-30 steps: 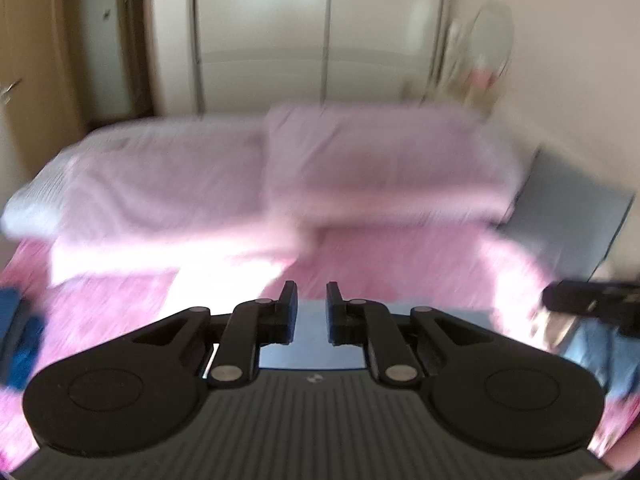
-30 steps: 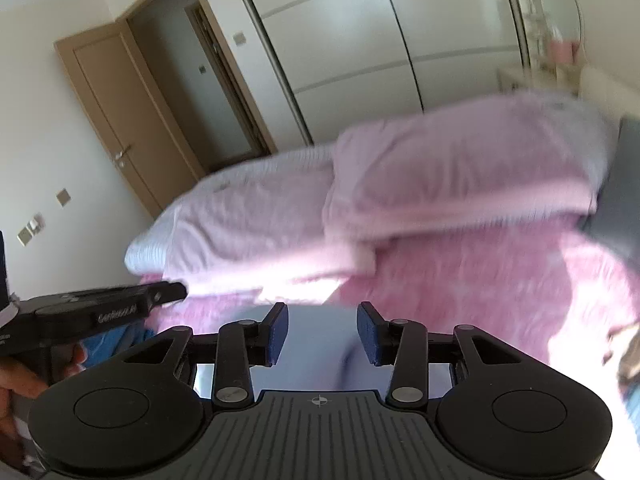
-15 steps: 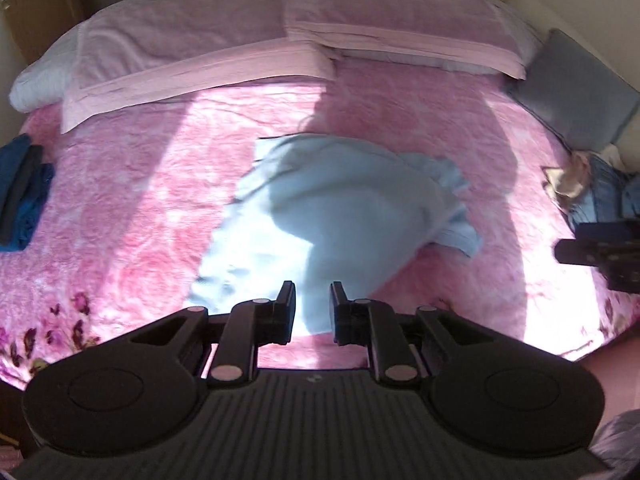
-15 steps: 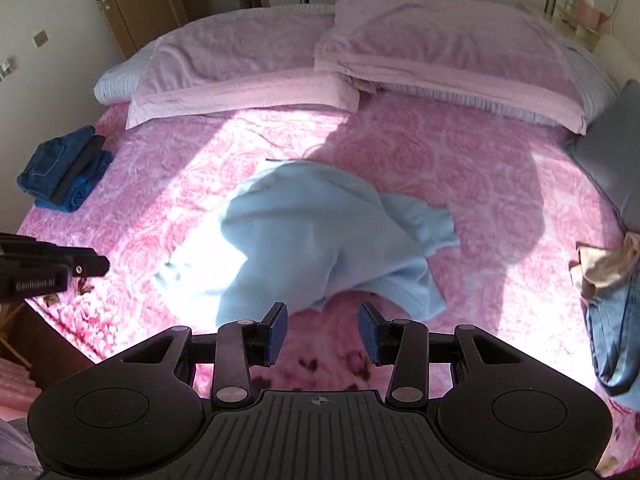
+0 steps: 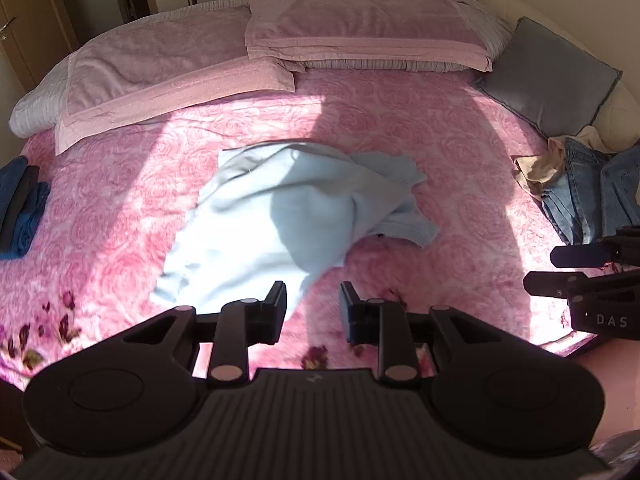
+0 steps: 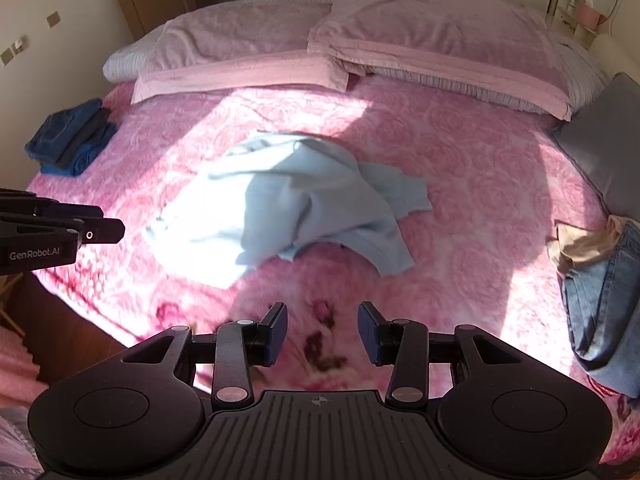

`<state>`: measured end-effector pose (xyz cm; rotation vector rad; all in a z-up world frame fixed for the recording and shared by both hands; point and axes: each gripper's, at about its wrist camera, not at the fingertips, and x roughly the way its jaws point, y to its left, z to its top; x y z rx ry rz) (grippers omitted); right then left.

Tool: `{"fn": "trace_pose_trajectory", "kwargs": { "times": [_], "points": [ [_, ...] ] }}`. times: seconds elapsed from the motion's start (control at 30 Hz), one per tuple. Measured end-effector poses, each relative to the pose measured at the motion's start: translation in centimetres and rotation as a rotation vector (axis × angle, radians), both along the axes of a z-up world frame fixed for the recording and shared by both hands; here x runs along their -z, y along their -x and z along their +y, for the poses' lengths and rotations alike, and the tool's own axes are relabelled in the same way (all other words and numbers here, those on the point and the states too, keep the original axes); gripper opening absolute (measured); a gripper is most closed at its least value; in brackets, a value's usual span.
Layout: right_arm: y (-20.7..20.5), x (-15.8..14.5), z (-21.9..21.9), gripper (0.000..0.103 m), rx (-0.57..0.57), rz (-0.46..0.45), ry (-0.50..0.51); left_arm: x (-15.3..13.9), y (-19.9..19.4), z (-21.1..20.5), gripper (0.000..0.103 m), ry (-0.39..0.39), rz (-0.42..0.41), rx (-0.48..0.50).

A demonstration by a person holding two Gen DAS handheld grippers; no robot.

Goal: Fold clothes
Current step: 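Move both tools over the crumpled sweatshirt toward its hem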

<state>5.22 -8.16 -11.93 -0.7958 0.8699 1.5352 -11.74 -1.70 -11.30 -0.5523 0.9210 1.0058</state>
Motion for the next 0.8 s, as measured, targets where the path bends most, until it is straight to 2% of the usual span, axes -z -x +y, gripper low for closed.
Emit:
{"fn": "trace_pose_trajectory", "kwargs": {
  "times": [0.27, 0.5, 0.8],
  "points": [
    [-2.0, 1.0, -4.7, 0.043, -0.065, 0.009, 0.009, 0.2, -1.2, -5.7, 0.026, 0.011, 0.027, -0.063],
    [-3.4, 2.4, -8.0, 0.043, -0.079, 0.038, 0.038, 0.4, -1.8, -9.4, 0.028, 0.024, 0.055, -0.087],
    [-3.8, 1.6, -8.2, 0.043, -0.086, 0.037, 0.003, -0.3, -1.8, -9.5, 0.029, 0.008, 0.058, -0.098]
  ]
}}
